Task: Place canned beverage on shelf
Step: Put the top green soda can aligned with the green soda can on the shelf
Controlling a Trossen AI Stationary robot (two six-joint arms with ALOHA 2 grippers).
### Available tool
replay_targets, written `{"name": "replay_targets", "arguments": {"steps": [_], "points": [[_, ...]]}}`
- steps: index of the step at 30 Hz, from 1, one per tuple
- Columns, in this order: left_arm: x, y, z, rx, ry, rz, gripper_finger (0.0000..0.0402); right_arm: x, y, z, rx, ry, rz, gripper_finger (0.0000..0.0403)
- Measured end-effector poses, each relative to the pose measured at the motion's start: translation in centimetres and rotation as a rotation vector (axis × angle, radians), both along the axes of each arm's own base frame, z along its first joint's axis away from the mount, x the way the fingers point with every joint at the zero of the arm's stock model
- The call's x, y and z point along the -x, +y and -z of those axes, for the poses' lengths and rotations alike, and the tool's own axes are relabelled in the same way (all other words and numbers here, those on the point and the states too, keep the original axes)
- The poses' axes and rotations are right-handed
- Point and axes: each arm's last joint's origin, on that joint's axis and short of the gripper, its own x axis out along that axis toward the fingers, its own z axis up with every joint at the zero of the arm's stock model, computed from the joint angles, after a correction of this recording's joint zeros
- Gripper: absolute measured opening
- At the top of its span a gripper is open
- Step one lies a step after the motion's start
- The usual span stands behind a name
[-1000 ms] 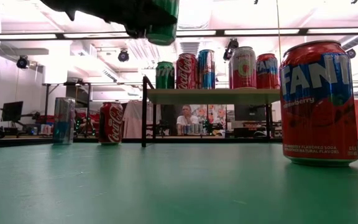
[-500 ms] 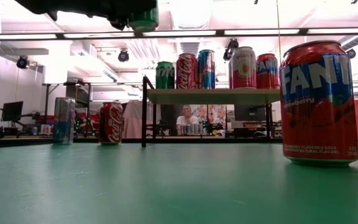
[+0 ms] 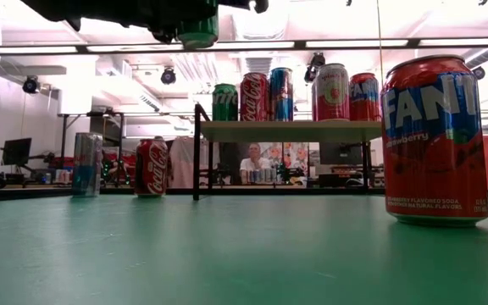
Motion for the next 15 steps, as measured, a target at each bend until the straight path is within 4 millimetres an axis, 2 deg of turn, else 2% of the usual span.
{"name": "replay_targets", "arguments": {"steps": [4, 9, 11, 13, 15], "points": [[0.01, 0.03, 0.06, 0.001, 0.006, -0.004, 0.0282, -0.82, -0.04, 0.41, 0.011, 0.014, 0.012, 0.0365], [0.01, 0.01, 0.11, 0.009, 0.011, -0.002, 0.0282, -0.93, -0.27, 0.4, -0.022, 0.0, 0.017, 0.0297], [0.01, 0.02, 0.16, 0.014, 0.015, -0.002, 0.0282, -0.93, -0.39, 0.4, -0.033, -0.003, 0.019, 0.0292], [0.01, 0.02, 0.17, 0.017, 0.015, -0.002, 0.0301, -0.94, -0.45, 0.35, -0.045, -0.011, 0.02, 0.0292], [0.01, 0.04, 0.11, 0.009, 0.015, -0.009, 0.0339, -0.94, -0.49, 0.3, -0.082, -0.027, 0.026, 0.0292]]}}
